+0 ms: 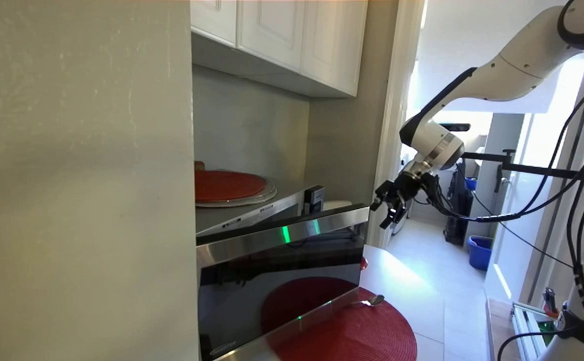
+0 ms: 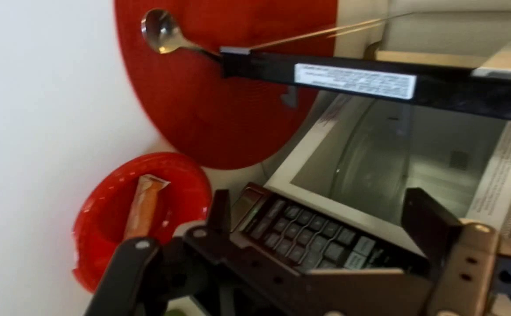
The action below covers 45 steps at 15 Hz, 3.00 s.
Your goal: Open the microwave oven the place the red bowl inside the oven.
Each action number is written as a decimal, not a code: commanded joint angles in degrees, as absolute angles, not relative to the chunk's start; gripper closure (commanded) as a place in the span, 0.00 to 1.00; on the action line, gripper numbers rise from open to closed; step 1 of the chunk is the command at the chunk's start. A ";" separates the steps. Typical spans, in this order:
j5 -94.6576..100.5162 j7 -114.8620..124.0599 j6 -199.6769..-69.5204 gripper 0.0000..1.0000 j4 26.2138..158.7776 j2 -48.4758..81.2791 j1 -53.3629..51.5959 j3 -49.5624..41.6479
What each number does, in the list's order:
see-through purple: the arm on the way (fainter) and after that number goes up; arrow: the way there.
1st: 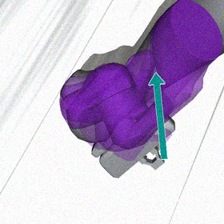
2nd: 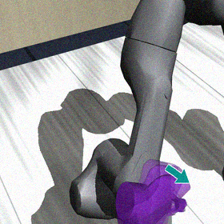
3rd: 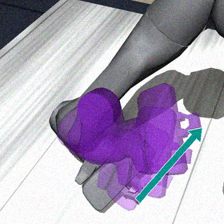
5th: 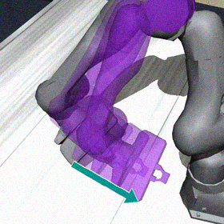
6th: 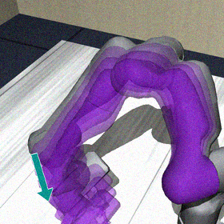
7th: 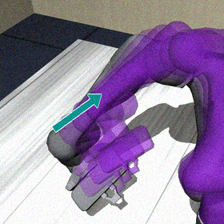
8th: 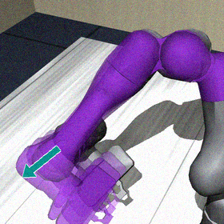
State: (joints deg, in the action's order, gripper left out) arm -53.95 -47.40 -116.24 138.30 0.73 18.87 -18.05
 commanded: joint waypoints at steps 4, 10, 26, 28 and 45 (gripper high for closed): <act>-54.48 -41.39 -111.06 0.00 140.41 -5.53 14.83 -14.73; -55.95 -40.77 -112.54 0.00 140.42 -5.11 12.25 -12.59; -45.80 -40.64 -106.08 0.00 150.82 -14.92 11.81 -12.03; -43.63 -40.83 -103.60 0.00 152.38 -17.31 12.10 -12.55; -43.92 -42.40 -116.81 0.00 151.47 -16.61 11.97 -14.26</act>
